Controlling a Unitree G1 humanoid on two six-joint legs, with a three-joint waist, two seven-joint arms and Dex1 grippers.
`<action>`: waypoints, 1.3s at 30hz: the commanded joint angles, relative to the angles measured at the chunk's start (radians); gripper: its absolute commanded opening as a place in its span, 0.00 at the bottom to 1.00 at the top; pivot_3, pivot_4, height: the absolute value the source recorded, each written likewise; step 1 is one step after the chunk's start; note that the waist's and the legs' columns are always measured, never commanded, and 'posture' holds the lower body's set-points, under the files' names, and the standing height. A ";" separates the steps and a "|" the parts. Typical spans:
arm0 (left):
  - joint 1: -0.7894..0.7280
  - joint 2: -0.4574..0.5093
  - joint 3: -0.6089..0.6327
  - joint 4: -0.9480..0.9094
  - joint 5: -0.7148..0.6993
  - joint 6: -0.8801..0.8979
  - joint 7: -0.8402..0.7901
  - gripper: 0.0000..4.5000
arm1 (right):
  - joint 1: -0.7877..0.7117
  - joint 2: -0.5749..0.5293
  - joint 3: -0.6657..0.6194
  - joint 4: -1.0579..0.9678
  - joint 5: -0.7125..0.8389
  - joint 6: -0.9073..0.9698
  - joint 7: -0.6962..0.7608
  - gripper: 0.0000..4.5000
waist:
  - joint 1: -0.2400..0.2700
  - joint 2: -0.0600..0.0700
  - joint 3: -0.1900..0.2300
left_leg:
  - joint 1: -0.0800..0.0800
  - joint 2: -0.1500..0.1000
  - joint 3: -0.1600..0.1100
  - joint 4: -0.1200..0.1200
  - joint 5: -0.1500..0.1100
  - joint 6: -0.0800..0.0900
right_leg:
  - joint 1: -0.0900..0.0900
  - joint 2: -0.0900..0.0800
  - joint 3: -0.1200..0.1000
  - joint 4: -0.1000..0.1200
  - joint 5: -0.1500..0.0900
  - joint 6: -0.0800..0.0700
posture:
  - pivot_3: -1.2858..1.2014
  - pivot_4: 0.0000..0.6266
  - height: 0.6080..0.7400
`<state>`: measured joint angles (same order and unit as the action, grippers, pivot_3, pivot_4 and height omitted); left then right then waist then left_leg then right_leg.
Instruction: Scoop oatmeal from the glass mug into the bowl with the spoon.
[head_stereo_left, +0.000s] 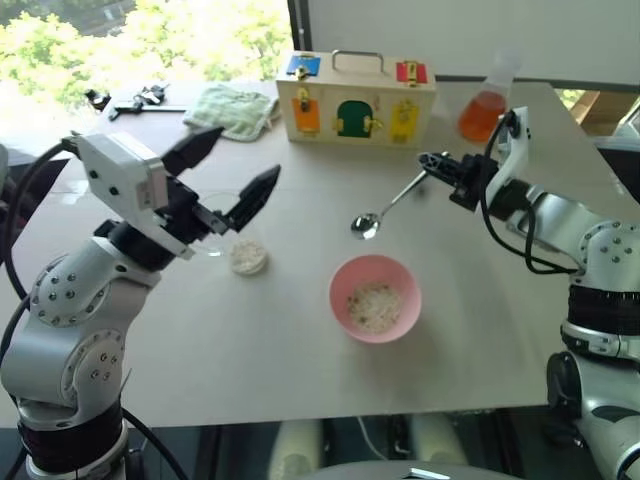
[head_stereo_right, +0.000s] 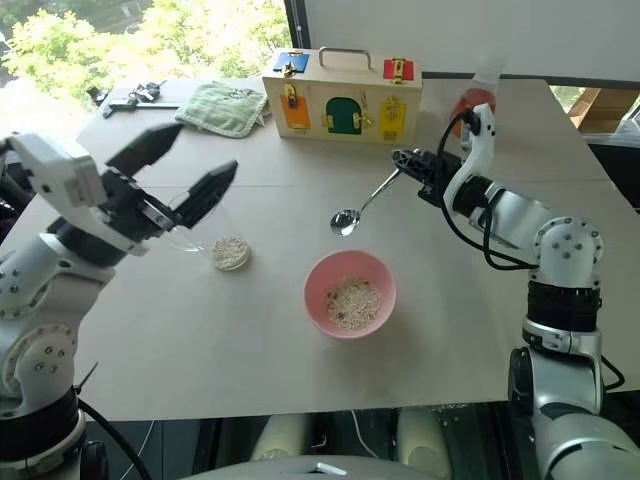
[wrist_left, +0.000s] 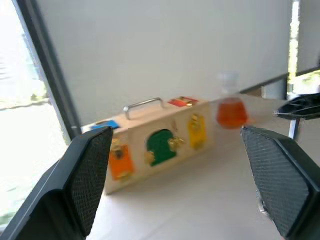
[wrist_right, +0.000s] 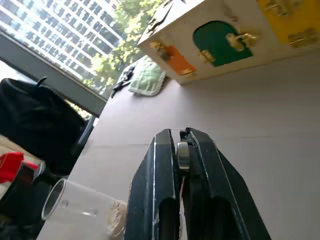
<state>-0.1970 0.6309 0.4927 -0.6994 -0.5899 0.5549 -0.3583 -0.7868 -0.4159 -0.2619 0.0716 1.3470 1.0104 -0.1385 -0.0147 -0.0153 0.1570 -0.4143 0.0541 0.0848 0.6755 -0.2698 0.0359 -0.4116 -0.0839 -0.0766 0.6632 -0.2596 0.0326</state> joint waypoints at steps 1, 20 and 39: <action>0.080 -0.009 0.147 -0.005 0.065 -0.037 0.056 0.95 | -0.043 -0.001 -0.038 0.027 -0.017 -0.009 -0.014 0.00 | 0.000 0.000 0.000 | 0.000 0.000 0.000 -0.001 0.000 0.000 | 0.000 0.000 0.000 0.000 0.000 0.000 | 0.52 0.24 1.00; 0.441 -0.218 0.083 0.252 0.344 -0.456 -0.008 0.95 | -0.112 0.029 -0.083 -0.023 0.006 0.048 -0.027 0.00 | 0.022 -0.001 -0.001 | 0.000 0.002 0.001 -0.001 -0.001 0.003 | -0.001 0.000 -0.002 0.001 0.001 0.000 | 0.52 0.24 1.00; 0.330 -0.142 -0.015 0.399 0.352 -0.483 -0.066 0.95 | -0.197 0.032 -0.079 -0.143 0.166 0.023 -0.164 0.00 | 0.002 -0.001 -0.001 | -0.001 0.003 0.002 -0.001 0.000 0.001 | -0.002 -0.002 -0.001 -0.001 0.001 0.000 | 0.52 0.24 1.00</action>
<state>0.1308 0.4781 0.4634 -0.2999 -0.2375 0.0950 -0.4294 -0.9492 -0.3718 -0.3308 -0.0271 1.4825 1.0536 -0.3020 -0.0122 -0.0160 0.1561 -0.4153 0.0574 0.0872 0.6740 -0.2702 0.0371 -0.4132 -0.0856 -0.0774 0.6624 -0.2582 0.0327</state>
